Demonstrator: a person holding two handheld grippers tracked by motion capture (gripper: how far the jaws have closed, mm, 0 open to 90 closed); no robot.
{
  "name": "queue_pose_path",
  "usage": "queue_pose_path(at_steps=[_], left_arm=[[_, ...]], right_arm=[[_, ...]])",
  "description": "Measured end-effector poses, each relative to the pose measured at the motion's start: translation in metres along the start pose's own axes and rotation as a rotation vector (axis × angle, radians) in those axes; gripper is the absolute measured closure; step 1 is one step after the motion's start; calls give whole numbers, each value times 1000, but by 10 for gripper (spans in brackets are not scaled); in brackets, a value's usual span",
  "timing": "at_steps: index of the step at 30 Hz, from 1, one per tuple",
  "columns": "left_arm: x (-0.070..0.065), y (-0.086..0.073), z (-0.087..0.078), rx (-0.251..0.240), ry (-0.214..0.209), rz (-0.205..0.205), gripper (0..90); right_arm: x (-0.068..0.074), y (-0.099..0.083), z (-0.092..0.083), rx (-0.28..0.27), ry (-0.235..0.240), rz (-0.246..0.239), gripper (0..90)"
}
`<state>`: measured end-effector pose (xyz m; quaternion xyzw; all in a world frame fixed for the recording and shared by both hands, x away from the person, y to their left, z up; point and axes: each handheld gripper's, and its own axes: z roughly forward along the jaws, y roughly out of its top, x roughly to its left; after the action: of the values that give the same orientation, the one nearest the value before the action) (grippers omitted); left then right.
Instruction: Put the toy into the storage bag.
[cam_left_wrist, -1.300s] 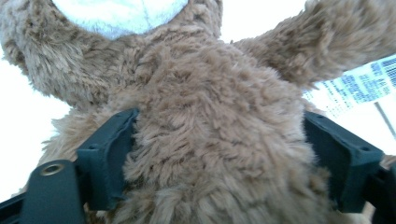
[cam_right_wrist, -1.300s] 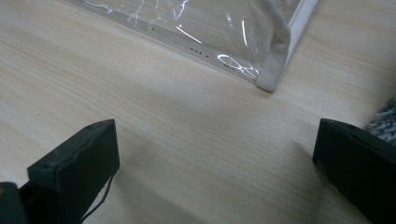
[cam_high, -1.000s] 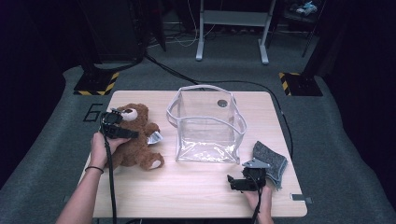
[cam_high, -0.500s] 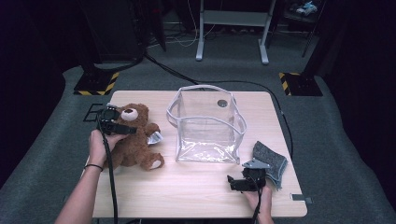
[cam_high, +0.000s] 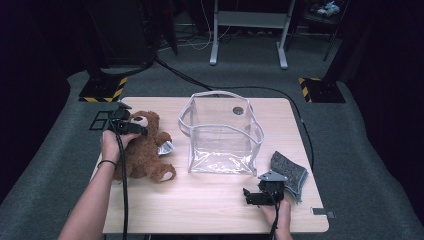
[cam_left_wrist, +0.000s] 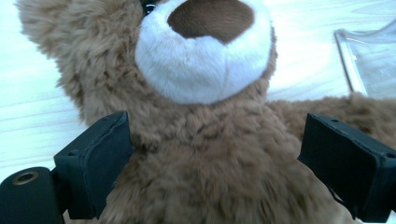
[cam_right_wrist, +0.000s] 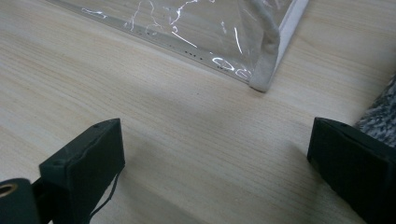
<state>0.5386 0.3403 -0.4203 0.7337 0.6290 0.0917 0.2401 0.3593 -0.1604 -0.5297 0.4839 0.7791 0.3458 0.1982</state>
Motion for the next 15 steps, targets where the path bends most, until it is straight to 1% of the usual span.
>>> queue_pose_path(at_steps=[1,2,3,4,5,6,7,8,9,10,12,13,14,15], left_arm=[[-2,3,7,26,-3,-11,86],[-2,3,7,26,-3,-11,85],[-3,4,9,29,4,-12,85],[-4,5,12,29,7,-24,78],[-6,9,16,46,23,-29,71],[-7,11,17,52,31,-29,71],[-8,14,20,64,41,-39,72],[-8,14,20,64,41,-39,74],[-9,15,22,68,51,-34,74],[-9,15,24,87,71,-30,81],[-9,14,29,104,98,-44,82],[-8,12,33,119,129,-48,86],[-5,10,36,129,138,-51,95],[-2,8,37,134,128,-69,97]], right_arm=[[0,0,0,2,-1,4,34],[2,0,0,6,-1,17,35],[2,0,0,6,-1,17,35],[1,0,0,5,-2,16,36],[1,0,0,6,-3,11,36],[1,0,0,7,-3,10,36],[2,0,0,7,-2,9,36],[2,0,0,7,-2,9,36],[1,0,0,4,-4,2,36],[1,0,0,4,-4,2,37],[1,0,0,4,-7,1,37],[1,0,0,2,-7,0,37],[2,0,0,7,-5,8,38],[1,0,0,2,-6,-1,38]])
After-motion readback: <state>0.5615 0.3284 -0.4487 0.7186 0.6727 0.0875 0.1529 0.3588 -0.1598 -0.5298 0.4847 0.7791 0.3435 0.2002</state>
